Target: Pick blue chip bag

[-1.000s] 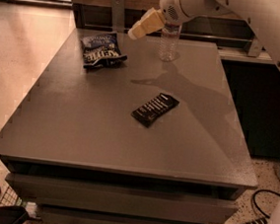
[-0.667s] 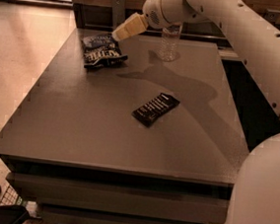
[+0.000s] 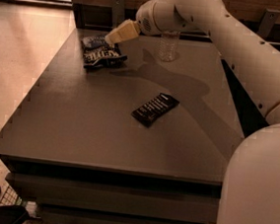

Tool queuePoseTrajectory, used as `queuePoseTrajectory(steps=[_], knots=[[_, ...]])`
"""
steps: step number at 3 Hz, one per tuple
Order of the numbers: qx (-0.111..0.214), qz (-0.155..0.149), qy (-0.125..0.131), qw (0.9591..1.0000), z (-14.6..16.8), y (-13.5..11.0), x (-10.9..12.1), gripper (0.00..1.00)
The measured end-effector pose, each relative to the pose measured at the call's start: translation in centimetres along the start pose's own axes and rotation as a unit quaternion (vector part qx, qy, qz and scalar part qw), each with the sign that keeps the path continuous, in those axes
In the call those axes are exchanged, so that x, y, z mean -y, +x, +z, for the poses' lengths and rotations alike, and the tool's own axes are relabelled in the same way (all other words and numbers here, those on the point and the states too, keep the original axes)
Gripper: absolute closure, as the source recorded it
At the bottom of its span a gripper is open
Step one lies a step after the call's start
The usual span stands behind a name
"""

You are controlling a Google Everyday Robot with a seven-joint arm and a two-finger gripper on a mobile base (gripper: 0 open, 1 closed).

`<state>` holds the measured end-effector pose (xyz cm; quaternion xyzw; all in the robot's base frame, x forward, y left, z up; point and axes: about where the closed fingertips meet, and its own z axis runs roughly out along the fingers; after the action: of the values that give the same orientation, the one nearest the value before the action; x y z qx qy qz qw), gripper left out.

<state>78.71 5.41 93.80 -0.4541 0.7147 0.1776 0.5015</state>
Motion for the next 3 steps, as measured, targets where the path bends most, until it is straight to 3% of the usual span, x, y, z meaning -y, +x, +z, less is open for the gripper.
queuePoseTrajectory(steps=[1, 2, 3], knots=[[-0.013, 0.004, -0.011, 0.9998, 1.5, 0.8, -0.5, 0.00], [-0.037, 0.022, -0.038, 0.9983, 4.9, 3.3, -1.7, 0.00], [-0.038, 0.041, -0.058, 0.9968, 7.4, 5.1, -2.6, 0.00]])
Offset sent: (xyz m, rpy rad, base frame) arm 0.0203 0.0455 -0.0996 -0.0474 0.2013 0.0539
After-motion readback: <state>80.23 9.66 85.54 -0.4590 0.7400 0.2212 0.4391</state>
